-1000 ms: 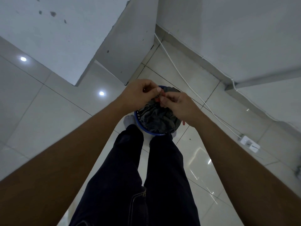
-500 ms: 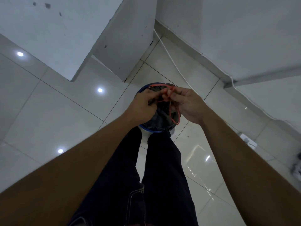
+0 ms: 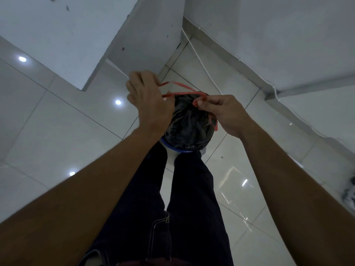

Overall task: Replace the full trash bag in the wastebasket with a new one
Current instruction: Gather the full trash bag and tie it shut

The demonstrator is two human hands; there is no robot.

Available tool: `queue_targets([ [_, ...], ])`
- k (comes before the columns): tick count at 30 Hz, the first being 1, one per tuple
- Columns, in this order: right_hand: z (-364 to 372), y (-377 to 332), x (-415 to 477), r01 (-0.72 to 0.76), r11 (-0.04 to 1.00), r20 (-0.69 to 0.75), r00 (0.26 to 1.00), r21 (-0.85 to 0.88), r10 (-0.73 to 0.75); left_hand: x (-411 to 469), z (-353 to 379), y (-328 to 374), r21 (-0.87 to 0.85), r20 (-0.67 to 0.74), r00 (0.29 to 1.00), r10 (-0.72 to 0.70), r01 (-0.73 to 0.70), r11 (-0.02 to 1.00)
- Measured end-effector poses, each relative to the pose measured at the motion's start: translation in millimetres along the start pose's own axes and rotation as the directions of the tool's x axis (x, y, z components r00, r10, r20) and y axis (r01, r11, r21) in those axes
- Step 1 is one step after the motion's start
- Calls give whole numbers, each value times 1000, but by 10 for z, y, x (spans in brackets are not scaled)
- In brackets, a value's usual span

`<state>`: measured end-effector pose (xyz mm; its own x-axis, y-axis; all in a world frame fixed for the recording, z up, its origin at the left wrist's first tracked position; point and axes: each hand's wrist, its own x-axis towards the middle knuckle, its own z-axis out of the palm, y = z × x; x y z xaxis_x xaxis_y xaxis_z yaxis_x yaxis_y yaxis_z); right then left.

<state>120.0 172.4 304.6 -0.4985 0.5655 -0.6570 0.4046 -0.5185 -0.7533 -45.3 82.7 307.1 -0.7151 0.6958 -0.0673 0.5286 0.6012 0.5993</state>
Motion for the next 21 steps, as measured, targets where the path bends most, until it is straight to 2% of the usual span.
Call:
queue_targets([
  [3,-52,-38,-25,32,989,0,999,-143,-32,-46,-78,34,-83,69,971,231,-225,971],
  [5,-95,-79,-37,55,950,43,998,-309,-44,-54,-110,46,-218,143,927,346,-312,925],
  [7,-126,-105,-39,96,883,89,994,-459,-62,9,-121,92,-406,211,909,359,-252,878],
  [9,-137,-112,-39,153,832,105,988,-534,-115,105,-98,147,-494,365,879,307,-96,864],
  [10,-136,-101,-35,179,815,94,984,-552,-152,150,-74,165,-498,475,833,285,-13,867],
  [12,-125,-101,-33,239,773,60,966,-587,-253,191,12,171,-444,696,673,251,128,887],
  [13,-118,-105,-32,269,751,48,952,-603,-302,192,68,161,-401,764,599,240,150,904],
  [14,-111,-105,-27,291,734,41,940,-614,-339,184,116,148,-368,794,562,232,139,920],
  [21,-44,58,38,401,548,73,849,-734,-523,242,211,121,-228,797,584,158,48,972],
])
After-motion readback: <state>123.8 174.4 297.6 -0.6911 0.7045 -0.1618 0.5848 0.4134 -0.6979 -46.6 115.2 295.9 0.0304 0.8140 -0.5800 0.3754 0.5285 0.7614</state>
